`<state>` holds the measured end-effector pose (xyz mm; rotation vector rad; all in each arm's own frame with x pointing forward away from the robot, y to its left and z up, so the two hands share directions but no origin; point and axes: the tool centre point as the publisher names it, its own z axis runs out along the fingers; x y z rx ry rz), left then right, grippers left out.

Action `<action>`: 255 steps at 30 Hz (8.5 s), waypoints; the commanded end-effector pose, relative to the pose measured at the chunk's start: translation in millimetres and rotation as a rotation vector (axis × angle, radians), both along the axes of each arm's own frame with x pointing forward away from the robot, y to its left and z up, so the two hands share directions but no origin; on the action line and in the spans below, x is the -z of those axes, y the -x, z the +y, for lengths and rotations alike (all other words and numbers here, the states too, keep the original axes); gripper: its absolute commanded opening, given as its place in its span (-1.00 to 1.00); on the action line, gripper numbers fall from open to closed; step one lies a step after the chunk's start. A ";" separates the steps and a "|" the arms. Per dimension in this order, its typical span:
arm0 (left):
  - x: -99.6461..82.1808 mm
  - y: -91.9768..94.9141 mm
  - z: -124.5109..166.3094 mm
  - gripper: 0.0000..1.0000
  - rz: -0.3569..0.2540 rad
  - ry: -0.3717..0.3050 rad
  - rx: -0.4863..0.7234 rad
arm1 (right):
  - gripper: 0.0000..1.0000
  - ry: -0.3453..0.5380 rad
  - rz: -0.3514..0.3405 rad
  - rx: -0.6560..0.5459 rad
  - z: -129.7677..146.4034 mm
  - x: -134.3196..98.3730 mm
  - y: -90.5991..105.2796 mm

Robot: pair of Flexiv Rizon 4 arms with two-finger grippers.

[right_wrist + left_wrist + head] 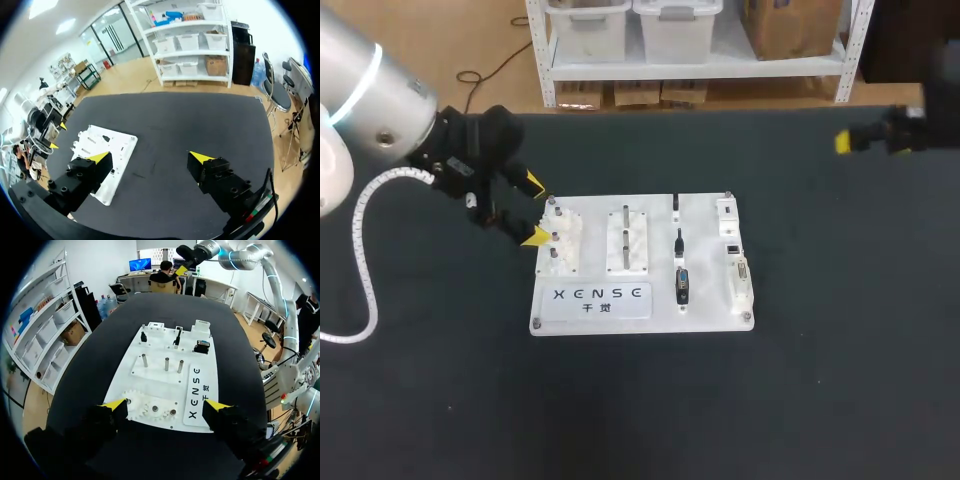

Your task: Insert the USB connector, Ethernet cable, and multi-pin plug into their matching sockets one by one.

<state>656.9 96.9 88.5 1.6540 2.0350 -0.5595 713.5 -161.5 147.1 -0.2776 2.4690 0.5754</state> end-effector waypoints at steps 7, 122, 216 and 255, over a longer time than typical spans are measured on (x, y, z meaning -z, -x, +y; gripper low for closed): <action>0.2 0.5 0.3 1.00 -0.001 0.000 0.000 | 1.00 0.383 0.174 0.225 124.3 12.1 -26.8; 0.2 0.5 0.3 1.00 -0.001 0.000 0.000 | -0.12 0.402 0.563 0.363 228.5 128.6 -34.3; 0.2 0.5 0.3 1.00 -0.001 0.000 0.000 | -1.00 0.377 0.455 0.382 154.2 121.2 -23.1; 0.2 0.5 0.3 1.00 -0.001 0.000 0.000 | -1.00 0.411 0.461 0.322 148.9 124.9 -24.7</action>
